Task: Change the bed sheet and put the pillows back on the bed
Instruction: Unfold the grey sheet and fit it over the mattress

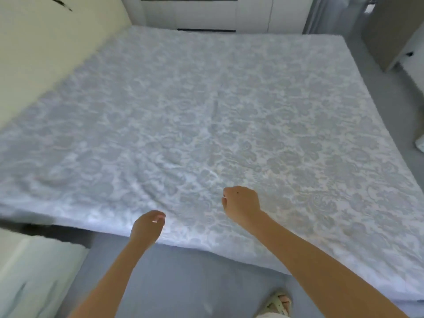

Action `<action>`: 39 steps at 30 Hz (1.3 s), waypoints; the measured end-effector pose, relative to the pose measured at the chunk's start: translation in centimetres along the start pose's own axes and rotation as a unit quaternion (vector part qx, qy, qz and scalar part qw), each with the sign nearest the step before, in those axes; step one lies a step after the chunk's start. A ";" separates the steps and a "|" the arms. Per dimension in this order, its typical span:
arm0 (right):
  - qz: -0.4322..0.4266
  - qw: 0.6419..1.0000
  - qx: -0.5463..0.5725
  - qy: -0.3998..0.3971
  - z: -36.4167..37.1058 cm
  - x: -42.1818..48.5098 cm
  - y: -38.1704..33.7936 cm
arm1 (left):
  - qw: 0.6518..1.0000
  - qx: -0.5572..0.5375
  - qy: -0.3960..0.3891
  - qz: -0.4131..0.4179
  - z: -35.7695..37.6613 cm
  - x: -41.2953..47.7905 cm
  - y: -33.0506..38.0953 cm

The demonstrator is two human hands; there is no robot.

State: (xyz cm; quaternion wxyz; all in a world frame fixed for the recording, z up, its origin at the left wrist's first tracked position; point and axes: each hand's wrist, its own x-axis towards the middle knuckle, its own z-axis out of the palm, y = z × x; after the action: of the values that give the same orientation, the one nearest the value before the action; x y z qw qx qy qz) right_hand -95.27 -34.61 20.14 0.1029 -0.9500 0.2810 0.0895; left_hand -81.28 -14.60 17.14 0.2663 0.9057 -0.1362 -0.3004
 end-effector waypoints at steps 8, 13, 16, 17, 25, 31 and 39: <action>-0.188 0.982 -0.006 -0.002 -5.2 4.9 -25.5 | 0.970 -0.097 0.171 -0.146 -21.1 -4.2 -16.9; -0.276 0.961 -0.024 0.007 -6.6 11.4 -38.6 | 0.939 -0.163 0.217 -0.209 -28.1 -2.2 -23.2; -0.325 0.945 -0.037 0.006 -6.6 16.5 -45.9 | 0.916 -0.196 0.250 -0.247 -32.1 1.4 -27.2; -0.342 0.939 -0.038 0.013 -6.4 18.3 -48.3 | 0.906 -0.209 0.261 -0.260 -33.5 2.8 -28.5; -0.423 0.904 -0.064 0.004 -2.9 31.5 -64.0 | 0.792 -0.331 0.394 -0.329 -40.5 12.5 -35.9; -0.451 0.890 -0.072 -0.015 2.5 38.7 -75.7 | 0.745 -0.354 0.459 -0.332 -45.5 19.3 -41.0; -0.419 0.908 -0.022 0.019 9.7 47.4 -87.9 | 0.747 -0.439 0.395 -0.305 -51.6 32.2 -47.3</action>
State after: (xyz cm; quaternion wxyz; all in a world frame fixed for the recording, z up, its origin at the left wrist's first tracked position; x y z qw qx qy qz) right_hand -8.66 15.53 12.74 0.1041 -0.9839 -0.1431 0.0259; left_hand -20.17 31.84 10.28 0.5585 0.7202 0.4114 -0.0074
